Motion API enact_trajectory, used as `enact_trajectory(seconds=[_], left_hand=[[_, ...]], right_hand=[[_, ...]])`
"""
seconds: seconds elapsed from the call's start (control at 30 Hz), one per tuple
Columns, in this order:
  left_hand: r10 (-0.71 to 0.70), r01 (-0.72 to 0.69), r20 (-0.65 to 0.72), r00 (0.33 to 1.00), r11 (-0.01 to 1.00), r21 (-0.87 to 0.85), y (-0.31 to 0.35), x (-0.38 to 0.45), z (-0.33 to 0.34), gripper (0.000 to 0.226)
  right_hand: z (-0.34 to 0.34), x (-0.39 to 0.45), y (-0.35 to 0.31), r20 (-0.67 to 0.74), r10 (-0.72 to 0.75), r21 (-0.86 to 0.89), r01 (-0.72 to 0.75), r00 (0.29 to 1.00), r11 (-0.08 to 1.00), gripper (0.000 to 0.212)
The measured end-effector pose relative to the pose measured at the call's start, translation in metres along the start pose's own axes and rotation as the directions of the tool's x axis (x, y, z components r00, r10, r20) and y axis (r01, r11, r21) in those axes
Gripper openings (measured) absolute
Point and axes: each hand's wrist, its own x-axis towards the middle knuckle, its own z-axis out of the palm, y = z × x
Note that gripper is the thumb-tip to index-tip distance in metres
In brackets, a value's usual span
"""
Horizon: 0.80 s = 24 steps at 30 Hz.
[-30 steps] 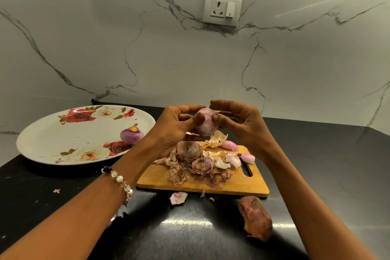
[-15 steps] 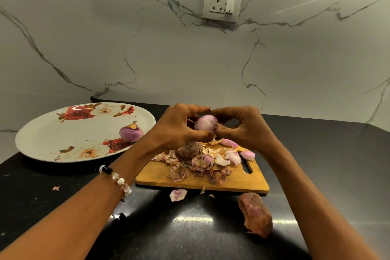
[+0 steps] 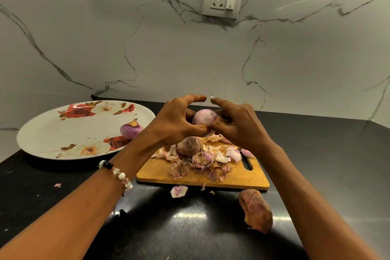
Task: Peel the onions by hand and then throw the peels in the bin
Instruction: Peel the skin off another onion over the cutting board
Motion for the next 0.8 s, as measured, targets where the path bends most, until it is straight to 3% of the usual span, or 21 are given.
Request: enact_trajectory(seconds=[0.2, 0.33, 0.4, 0.57, 0.8], left_hand=[[0.008, -0.004, 0.049, 0.999, 0.995, -0.098, 0.005, 0.000, 0.002, 0.082], [-0.012, 0.015, 0.040, 0.999, 0.996, -0.086, 0.000, 0.000, 0.001, 0.086], [-0.033, 0.036, 0.043, 0.999, 0.996, -0.076, -0.001, 0.000, -0.001, 0.088], [-0.053, 0.065, 0.110, 0.992, 0.993, -0.104, -0.002, 0.001, 0.001, 0.097], [-0.091, 0.117, 0.129, 0.987, 0.971, -0.209, -0.003, 0.002, -0.001, 0.089]], right_hand=[[-0.009, 0.002, 0.009, -0.170, 0.160, 0.158, -0.133, 0.972, 0.978, 0.038], [-0.018, 0.000, 0.009, -0.009, 0.285, 0.419, -0.255, 0.959, 0.871, 0.037], [-0.022, 0.000, 0.008, 0.067, 0.254, 0.501, -0.253, 0.965, 0.828, 0.038], [-0.018, 0.001, 0.001, 0.151, 0.105, 0.358, -0.153, 0.983, 0.921, 0.059], [-0.021, -0.002, 0.009, 0.093, 0.099, 0.316, -0.124, 0.991, 0.941, 0.053]])
